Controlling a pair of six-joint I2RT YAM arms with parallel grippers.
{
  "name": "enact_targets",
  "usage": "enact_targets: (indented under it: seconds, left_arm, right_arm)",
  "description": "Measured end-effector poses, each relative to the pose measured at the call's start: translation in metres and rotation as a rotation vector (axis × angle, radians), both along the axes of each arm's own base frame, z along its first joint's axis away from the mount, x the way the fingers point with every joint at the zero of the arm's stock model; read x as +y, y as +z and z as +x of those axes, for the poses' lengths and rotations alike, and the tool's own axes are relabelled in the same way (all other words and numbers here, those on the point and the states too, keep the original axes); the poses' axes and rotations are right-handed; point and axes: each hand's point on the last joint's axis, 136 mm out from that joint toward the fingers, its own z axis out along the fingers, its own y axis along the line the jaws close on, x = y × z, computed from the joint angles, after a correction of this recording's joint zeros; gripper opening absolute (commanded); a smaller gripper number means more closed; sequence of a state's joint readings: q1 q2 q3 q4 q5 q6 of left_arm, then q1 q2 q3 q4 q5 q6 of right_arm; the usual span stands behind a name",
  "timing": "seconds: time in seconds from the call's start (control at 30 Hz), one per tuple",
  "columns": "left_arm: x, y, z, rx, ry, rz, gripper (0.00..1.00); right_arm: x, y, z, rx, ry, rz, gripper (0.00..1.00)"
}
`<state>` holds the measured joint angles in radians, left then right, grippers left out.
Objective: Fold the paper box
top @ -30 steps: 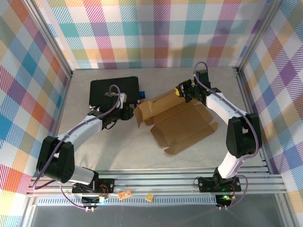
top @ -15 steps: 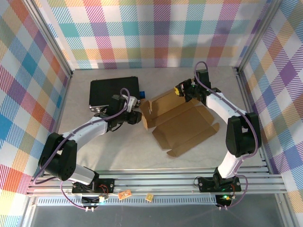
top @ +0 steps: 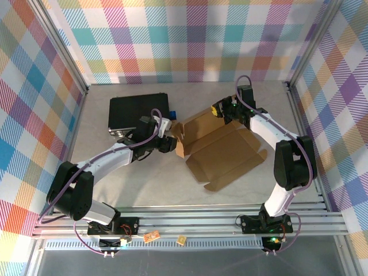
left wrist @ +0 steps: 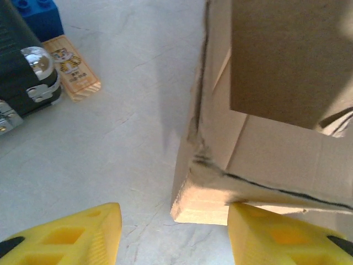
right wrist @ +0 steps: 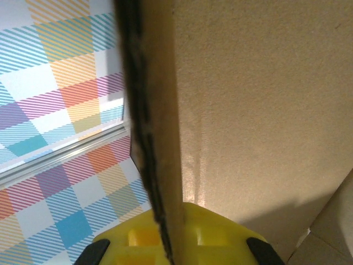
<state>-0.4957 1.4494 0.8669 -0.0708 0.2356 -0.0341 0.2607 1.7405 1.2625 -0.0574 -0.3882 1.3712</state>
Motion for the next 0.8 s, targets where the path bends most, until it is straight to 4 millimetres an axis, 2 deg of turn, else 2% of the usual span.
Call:
enact_targets:
  seconds: [0.4,0.63,0.8]
  left_arm:
    - [-0.027,0.009,-0.005,-0.028,-0.079,-0.018,0.52]
    - [-0.033,0.004,-0.002,-0.022,-0.088,-0.009,0.52]
    - [-0.041,0.0,-0.003,-0.017,-0.101,-0.001,0.52]
  right_arm:
    - [0.003,-0.003,0.002,-0.008,0.013,0.012,0.0]
    - [0.004,-0.003,0.004,-0.025,0.016,0.018,0.0]
    - [0.005,-0.01,0.001,-0.035,0.026,0.029,0.0]
